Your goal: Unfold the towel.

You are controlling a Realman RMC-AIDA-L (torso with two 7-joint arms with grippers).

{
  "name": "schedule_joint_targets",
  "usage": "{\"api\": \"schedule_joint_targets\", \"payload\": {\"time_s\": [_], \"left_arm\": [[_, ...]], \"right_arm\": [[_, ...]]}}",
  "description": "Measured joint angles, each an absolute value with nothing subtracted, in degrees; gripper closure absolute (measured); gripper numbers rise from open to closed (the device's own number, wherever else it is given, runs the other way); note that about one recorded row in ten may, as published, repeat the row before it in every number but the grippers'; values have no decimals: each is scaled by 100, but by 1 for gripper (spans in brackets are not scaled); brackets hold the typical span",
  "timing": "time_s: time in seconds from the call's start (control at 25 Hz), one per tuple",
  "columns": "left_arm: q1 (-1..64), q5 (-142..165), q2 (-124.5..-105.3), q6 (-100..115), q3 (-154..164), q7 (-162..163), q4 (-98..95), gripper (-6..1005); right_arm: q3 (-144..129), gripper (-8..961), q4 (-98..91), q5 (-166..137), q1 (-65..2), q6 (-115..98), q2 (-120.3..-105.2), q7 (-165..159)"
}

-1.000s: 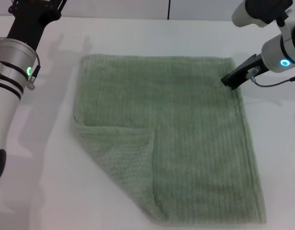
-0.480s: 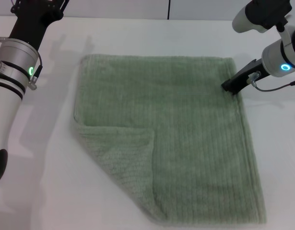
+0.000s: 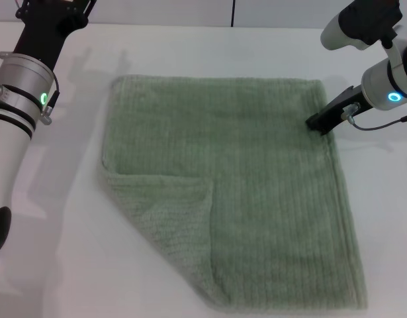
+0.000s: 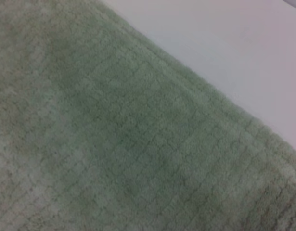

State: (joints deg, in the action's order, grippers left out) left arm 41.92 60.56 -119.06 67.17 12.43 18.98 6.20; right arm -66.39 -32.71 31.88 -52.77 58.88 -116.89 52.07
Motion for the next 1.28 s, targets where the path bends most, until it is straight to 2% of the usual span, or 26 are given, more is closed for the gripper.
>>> {"api": "schedule_joint_targets", "payload": {"time_s": [0.32,0.68,0.72,0.96,1.28], "left_arm": [[4251,6581,-11849,6365,1285,2852,482,209],[4417,8072,-11818,5938,1906,5671,-618,210],[4432,8314,-11816,5911,2922,6976,-1358,210],[4124,8335,-11778,5985,4753,8962,-2824,210],[3768,8576,-11504,6816,5360,10413,-3868,210]], "right_arm": [[-6641,954,-3269,3191,-5274,5881,-11689,5219],[-6644,953,-3262,3189,-5277,5879,-11689,5220],[-6645,953,-3262,3188,-5279,5879,-11689,5220],[-6644,954,-3260,3185,-5286,5873,-11690,5221],[-6627,953,-3260,3181,-5290,5865,-11690,5221]]}}
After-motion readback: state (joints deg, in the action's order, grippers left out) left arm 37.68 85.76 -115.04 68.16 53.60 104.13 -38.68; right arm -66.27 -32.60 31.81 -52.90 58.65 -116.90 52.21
